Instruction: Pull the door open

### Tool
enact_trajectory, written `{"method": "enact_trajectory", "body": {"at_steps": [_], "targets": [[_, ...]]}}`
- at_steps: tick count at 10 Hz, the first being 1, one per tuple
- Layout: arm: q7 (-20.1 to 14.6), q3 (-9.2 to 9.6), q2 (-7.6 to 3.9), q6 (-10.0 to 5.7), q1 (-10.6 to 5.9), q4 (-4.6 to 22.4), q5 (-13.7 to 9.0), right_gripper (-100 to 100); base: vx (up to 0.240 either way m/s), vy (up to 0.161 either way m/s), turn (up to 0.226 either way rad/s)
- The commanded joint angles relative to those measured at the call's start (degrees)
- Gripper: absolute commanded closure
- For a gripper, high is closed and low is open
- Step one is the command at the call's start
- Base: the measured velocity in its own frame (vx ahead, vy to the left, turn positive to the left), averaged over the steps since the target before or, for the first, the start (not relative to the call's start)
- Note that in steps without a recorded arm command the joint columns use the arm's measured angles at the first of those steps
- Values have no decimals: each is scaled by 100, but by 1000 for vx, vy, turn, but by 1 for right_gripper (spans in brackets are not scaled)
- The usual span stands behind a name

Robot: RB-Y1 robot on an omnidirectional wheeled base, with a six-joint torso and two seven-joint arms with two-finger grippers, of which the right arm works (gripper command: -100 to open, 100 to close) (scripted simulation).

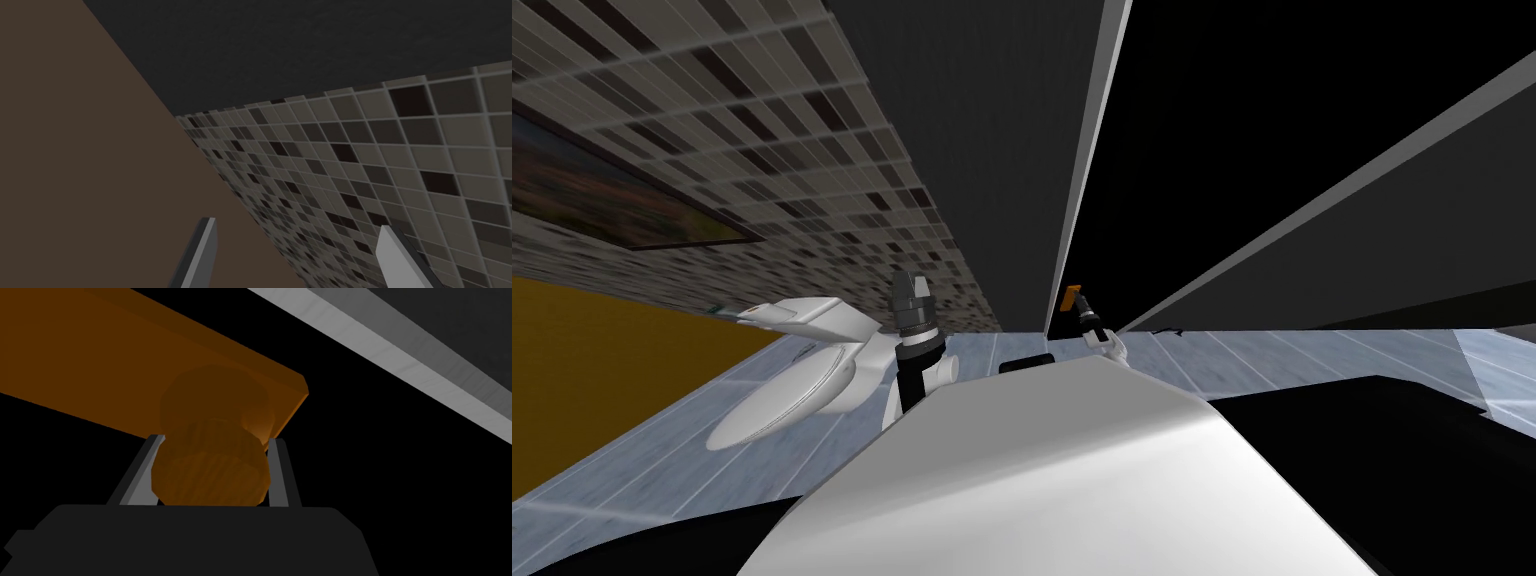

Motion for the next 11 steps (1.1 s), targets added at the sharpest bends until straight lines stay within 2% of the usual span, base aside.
{"method": "enact_trajectory", "body": {"at_steps": [1,2,3,5,6,7,8,10,11], "targets": [[-192,70,27,-29,20,-49,-71,100,-31,-12,72],[-405,89,17,-26,62,-85,-219,100,-30,-15,79],[-430,89,17,-26,62,-85,-219,100,-27,-14,42],[-813,128,-2,-19,146,-160,-519,100,-46,-23,100],[-908,128,-2,-19,146,-160,-519,100,-43,-27,67],[-1109,148,-11,-16,189,-198,-672,100,-42,-20,82],[-1147,148,-11,-16,189,-198,-672,100,-31,-18,43],[-1515,187,-31,-9,275,-274,-977,100,-44,-28,116],[-1625,187,-31,-9,275,-274,-977,100,-43,-20,36]]}}
